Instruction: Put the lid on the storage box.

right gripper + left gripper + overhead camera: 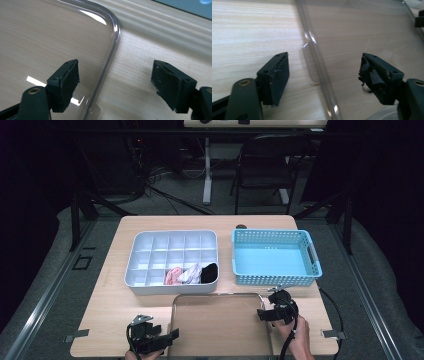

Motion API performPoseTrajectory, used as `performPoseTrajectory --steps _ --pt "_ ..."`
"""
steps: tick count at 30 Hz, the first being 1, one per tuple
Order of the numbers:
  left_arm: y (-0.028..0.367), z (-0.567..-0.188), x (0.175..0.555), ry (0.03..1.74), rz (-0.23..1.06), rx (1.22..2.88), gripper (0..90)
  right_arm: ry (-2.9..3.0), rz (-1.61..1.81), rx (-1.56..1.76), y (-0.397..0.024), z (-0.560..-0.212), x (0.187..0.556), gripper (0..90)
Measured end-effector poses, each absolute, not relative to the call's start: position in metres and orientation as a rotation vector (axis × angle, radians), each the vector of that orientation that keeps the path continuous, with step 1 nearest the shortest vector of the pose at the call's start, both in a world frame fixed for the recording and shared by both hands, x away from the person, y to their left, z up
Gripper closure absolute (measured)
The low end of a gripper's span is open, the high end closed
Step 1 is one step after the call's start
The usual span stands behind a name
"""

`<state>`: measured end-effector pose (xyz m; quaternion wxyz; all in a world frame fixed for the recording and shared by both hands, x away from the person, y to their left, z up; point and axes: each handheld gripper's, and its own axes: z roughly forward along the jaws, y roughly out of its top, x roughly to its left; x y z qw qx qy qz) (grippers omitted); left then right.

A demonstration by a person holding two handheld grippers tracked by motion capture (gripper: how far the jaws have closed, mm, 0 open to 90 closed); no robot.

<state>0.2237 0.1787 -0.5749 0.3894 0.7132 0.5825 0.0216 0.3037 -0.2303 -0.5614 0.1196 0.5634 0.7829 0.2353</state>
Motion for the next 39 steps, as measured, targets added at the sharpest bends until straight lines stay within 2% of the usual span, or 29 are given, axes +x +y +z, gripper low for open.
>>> performPoseTrajectory --steps 5,7,23,30,37,39 --pt "0.172 -0.577 0.222 1.450 0.038 1.807 33.4 2.310 0.692 1.669 -0.234 -0.561 0.304 21.9" --pt "0.171 -0.577 0.222 1.457 0.049 1.801 33.4 2.302 0.695 1.674 -0.233 -0.562 0.304 22.0" --pt "0.182 -0.581 0.226 1.591 -0.135 1.559 38.9 2.276 0.707 1.668 -0.225 -0.563 0.300 22.6" --pt "0.184 -0.583 0.231 1.603 -0.199 1.523 41.2 2.272 0.724 1.666 -0.226 -0.563 0.298 28.0" --pt "0.178 -0.584 0.233 1.591 -0.207 1.533 46.0 2.266 0.757 1.650 -0.222 -0.563 0.296 35.8" --pt "0.178 -0.584 0.234 1.590 -0.202 1.536 46.0 2.260 0.758 1.653 -0.221 -0.563 0.296 35.7"
